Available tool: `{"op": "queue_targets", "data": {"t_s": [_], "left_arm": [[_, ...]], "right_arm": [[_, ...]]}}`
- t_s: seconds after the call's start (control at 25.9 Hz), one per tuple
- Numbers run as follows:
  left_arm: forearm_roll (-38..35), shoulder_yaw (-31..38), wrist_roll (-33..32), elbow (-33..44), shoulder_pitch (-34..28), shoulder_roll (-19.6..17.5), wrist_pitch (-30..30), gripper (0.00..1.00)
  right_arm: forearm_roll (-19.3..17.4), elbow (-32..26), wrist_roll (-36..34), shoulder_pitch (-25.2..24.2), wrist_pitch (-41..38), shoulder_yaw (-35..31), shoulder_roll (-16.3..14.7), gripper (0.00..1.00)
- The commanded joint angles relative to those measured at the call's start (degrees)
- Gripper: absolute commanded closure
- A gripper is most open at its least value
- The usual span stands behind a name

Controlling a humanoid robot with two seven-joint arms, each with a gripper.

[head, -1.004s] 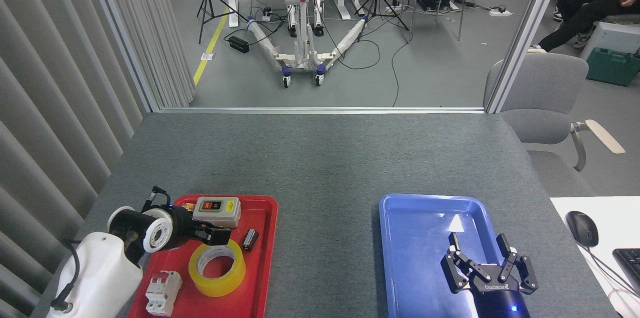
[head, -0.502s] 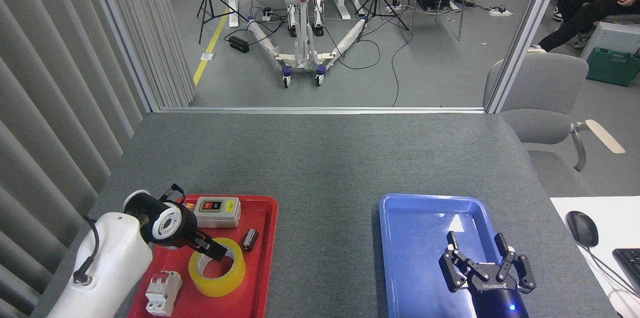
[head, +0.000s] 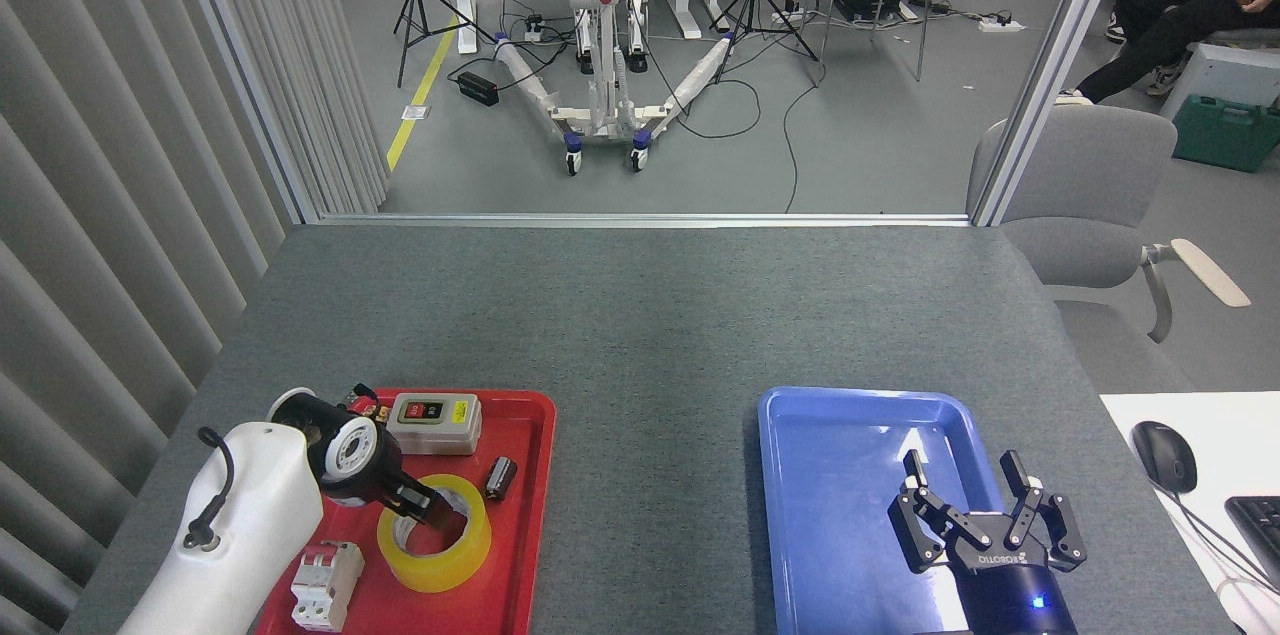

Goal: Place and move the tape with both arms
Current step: 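Lower the left gripper and grasp the yellow tape roll, then lift the tape roll with the left gripper toward the blue tray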

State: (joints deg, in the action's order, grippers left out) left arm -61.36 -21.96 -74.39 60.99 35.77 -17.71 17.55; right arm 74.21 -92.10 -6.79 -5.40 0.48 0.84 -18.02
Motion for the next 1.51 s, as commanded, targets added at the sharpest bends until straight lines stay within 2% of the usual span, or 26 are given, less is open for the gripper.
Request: {"op": "queue_targets", "data": {"t_s": [0.0, 0.15, 0.39, 0.5, 0.58, 0.66, 0.89, 1.0, 1.08, 1.16, 1.27, 1.35, 1.47], "left_arm": [[-0.25, -0.01, 0.12, -1.40, 0.80, 0.04, 0.02, 0.30], [-0.25, -0.01, 1.70, -2.19, 0.88, 0.04, -0.15, 0.33], [-0.52, -0.19, 1.97, -4.30, 0.88, 1.09, 0.38, 0.57], [-1.40, -0.10, 1.97, -6.59, 0.97, 1.53, 0.46, 0.61], [-1.31, -0.10, 1.97, -7.03, 1.32, 1.62, 0.81, 0.73], [-0.69, -0.10, 1.88, -7.03, 1.41, 1.80, 2.22, 1.00], [1.85, 2.63, 2.14, -7.03, 2.64, 2.41, 12.06, 1.00], [8.01, 7.72, 4.08, -4.74, 2.73, 2.94, 17.34, 1.00], [14.86, 11.68, 6.98, -3.51, 2.38, 4.61, 19.36, 1.00], [21.72, 12.73, 8.03, -3.25, 2.20, 4.96, 21.12, 1.00], [31.82, 13.26, 8.65, -2.72, 2.03, 6.45, 27.45, 1.00], [40.96, 15.11, 9.96, -3.34, 0.27, 9.44, 27.45, 1.00], [53.88, 16.69, 12.34, -6.24, -2.98, 12.87, 27.45, 1.00]], "right_arm": [[-0.12, -0.01, -0.60, -0.05, -0.12, 0.03, -0.62, 0.00], [-0.12, 0.17, -0.51, 0.21, -0.12, -0.05, -0.79, 0.00], [-0.12, 0.17, -0.42, -0.14, -0.39, 0.03, -0.88, 0.00], [-0.21, 0.17, -0.51, -0.14, -1.53, 0.03, -1.14, 0.00], [-0.29, 0.17, -0.60, -0.32, -1.62, 0.03, -1.58, 0.00], [-0.38, 0.17, -0.60, -0.32, -1.18, 0.21, -1.76, 0.00], [-0.47, 0.17, -0.77, -0.76, -3.37, 0.30, -2.46, 0.00], [-0.47, 0.43, -0.77, -0.84, -4.34, 0.21, -2.46, 0.00], [-0.29, 0.52, -0.77, -0.84, -4.43, 0.12, -2.46, 0.00], [-0.29, 0.78, -0.77, -0.84, -4.78, 0.03, -2.64, 0.00], [-0.82, 1.57, -1.47, -0.40, -8.56, -0.23, -2.90, 0.00], [-3.37, 2.63, -2.35, 0.47, -11.99, -0.23, -3.43, 0.00], [-8.29, 3.16, -2.97, 2.32, -18.66, 0.30, -6.94, 0.00]]}}
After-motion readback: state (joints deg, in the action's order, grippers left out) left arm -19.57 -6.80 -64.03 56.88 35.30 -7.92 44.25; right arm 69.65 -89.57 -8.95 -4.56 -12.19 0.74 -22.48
